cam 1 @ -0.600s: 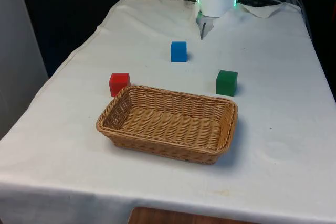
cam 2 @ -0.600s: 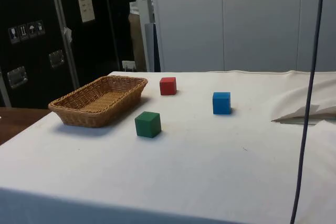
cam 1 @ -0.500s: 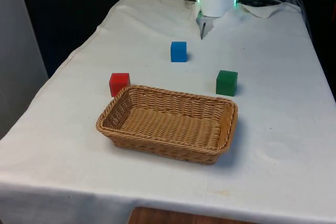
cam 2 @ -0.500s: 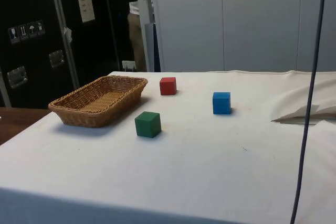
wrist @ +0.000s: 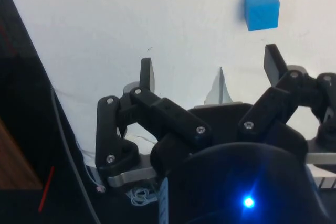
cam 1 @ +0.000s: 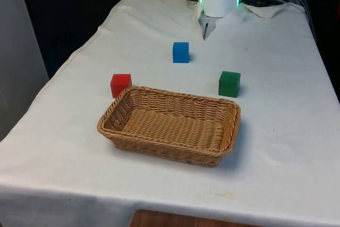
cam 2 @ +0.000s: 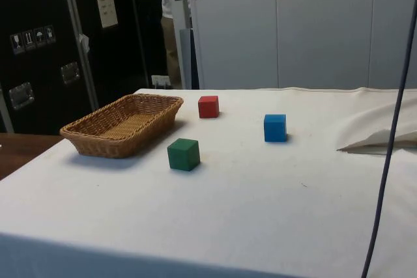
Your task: Pick up the blue cube and place it into the basket.
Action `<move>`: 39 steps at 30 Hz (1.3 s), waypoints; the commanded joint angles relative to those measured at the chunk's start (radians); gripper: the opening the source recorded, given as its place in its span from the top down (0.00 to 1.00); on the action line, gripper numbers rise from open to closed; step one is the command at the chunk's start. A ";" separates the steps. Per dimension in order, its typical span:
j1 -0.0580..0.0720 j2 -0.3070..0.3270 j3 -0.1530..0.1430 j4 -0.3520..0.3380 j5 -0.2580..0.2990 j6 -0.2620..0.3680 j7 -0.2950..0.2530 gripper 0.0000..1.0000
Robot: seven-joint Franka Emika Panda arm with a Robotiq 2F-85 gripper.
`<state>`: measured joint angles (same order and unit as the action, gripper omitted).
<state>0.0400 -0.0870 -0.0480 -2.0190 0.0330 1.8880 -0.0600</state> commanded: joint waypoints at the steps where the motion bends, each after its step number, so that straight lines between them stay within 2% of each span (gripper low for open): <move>1: 0.000 -0.017 -0.001 -0.021 0.004 0.021 -0.006 0.00; 5: -0.001 -0.050 -0.004 -0.069 0.008 0.050 -0.021 0.00; 6: -0.001 -0.035 -0.002 -0.049 0.001 0.028 -0.012 0.00; 8: -0.001 -0.060 -0.005 -0.085 0.010 0.061 -0.028 0.00; 13: -0.004 -0.089 -0.007 -0.131 0.014 0.092 -0.054 0.00; 14: -0.005 -0.082 -0.005 -0.123 0.006 0.078 -0.047 0.00; 30: -0.011 -0.152 -0.030 -0.253 0.018 0.170 -0.149 0.00; 32: -0.010 -0.147 -0.030 -0.248 0.016 0.158 -0.147 0.00; 39: -0.015 -0.184 -0.048 -0.324 0.010 0.210 -0.203 0.00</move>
<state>0.0270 -0.2630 -0.0970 -2.3320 0.0490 2.0840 -0.2610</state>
